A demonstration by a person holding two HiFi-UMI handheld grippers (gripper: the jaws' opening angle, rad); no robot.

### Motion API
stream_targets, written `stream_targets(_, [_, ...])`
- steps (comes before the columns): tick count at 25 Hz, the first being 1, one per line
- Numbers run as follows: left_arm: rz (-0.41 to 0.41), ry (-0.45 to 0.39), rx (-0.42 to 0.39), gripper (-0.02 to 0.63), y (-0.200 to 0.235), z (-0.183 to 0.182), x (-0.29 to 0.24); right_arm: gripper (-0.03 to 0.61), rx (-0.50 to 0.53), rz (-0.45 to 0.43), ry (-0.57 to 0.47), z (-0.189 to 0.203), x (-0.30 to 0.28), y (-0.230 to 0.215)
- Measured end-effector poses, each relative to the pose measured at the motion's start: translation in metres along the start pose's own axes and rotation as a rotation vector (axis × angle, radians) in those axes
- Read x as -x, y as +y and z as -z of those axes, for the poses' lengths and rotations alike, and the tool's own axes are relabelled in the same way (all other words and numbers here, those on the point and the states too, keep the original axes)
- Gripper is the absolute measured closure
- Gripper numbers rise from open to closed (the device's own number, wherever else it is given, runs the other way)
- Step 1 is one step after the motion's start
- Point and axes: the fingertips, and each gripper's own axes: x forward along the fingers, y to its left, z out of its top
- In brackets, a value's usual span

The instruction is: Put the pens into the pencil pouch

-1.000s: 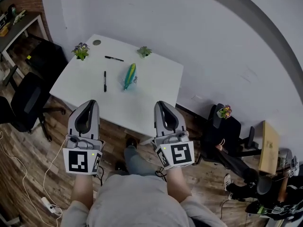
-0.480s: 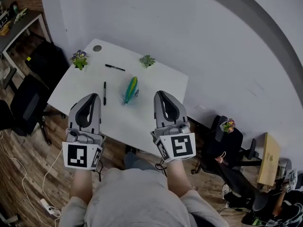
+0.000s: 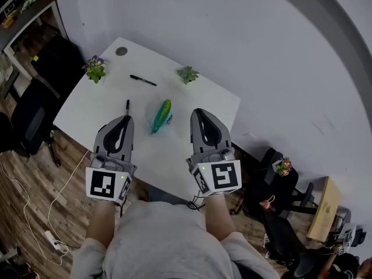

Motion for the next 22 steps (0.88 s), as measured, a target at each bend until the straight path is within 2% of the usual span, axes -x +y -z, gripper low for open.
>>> stream_targets(11, [0.054, 0.31, 0.078, 0.584, -0.037, 0.146, -0.035, 0.543, -0.058, -0.053, 0.136, 0.065, -0.023, -0.012])
stream_targets(12, [0.062, 0.338, 0.082, 0.562, -0.041, 0.159, -0.037, 0.543, -0.056, -0.058, 0.146, 0.068, -0.024, -0.013])
stream_targets(13, [0.07, 0.365, 0.085, 0.496, -0.045, 0.171, -0.039, 0.543, -0.054, -0.063, 0.154, 0.071, -0.026, -0.014])
stream_targets(14, [0.076, 0.389, 0.084, 0.46, -0.048, 0.182, -0.041, 0.543, -0.053, -0.067, 0.161, 0.073, -0.027, -0.015])
stream_targets(18, [0.073, 0.476, 0.052, 0.428, -0.051, 0.224, -0.045, 0.543, -0.053, -0.076, 0.184, 0.083, -0.032, -0.018])
stream_targets(22, [0.07, 0.535, 0.027, 0.425, -0.052, 0.252, -0.049, 0.543, -0.049, -0.085, 0.203, 0.091, -0.034, -0.018])
